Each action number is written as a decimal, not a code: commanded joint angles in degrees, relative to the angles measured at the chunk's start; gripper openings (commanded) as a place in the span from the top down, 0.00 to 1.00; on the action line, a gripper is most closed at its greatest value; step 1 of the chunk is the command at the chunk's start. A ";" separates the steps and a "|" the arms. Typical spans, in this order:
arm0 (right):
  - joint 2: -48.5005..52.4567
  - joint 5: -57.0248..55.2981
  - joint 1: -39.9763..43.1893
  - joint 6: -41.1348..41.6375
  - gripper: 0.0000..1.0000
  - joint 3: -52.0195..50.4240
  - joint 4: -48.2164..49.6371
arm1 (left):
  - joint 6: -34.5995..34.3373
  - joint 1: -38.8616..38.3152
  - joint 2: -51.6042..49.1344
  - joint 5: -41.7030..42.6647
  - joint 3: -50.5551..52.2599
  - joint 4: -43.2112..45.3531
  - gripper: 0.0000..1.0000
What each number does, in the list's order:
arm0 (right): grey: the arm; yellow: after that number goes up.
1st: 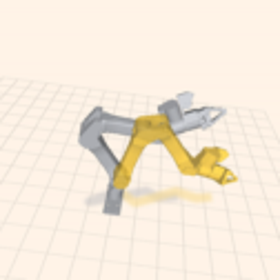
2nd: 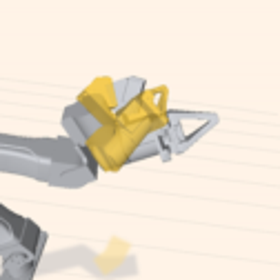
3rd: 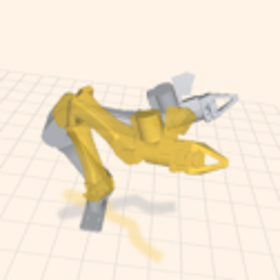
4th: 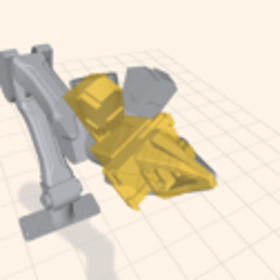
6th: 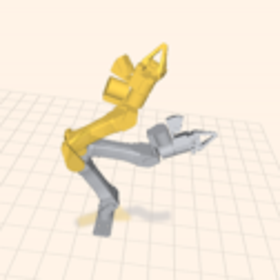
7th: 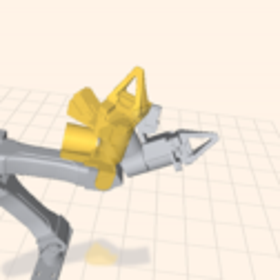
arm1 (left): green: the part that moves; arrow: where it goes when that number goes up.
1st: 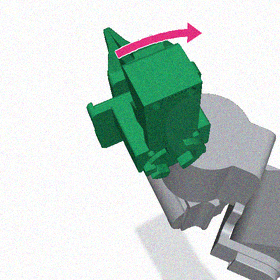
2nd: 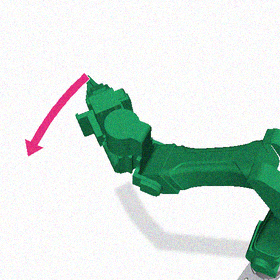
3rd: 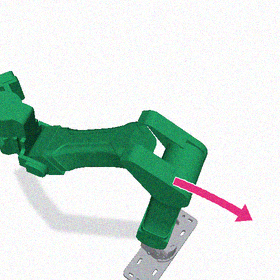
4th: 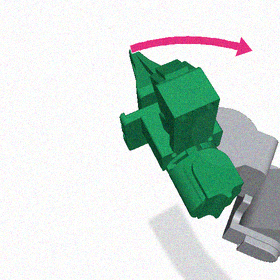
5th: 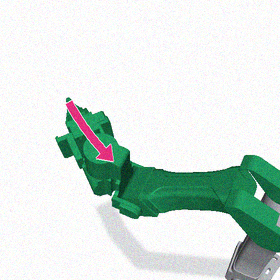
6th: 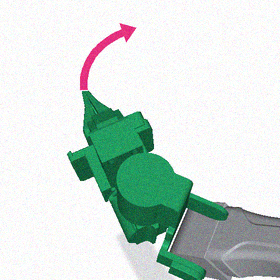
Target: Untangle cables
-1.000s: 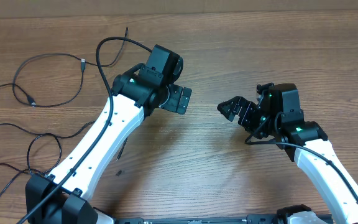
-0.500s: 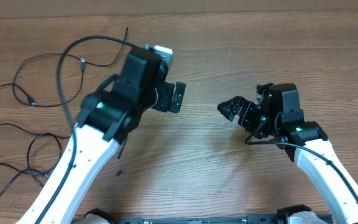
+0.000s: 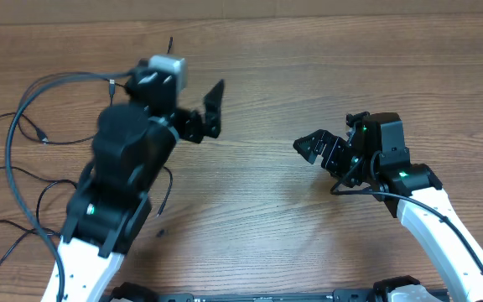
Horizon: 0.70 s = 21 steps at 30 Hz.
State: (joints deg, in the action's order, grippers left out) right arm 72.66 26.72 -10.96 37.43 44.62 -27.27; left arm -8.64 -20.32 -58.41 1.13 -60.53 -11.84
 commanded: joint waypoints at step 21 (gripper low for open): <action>0.07 -0.37 0.11 -0.44 0.00 1.09 0.09 | 0.98 14.84 53.35 5.73 60.24 35.47 0.01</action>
State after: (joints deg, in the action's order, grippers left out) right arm 72.66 26.72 -10.96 37.45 44.62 -27.29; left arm -8.62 -6.13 -7.38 6.66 -0.71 25.89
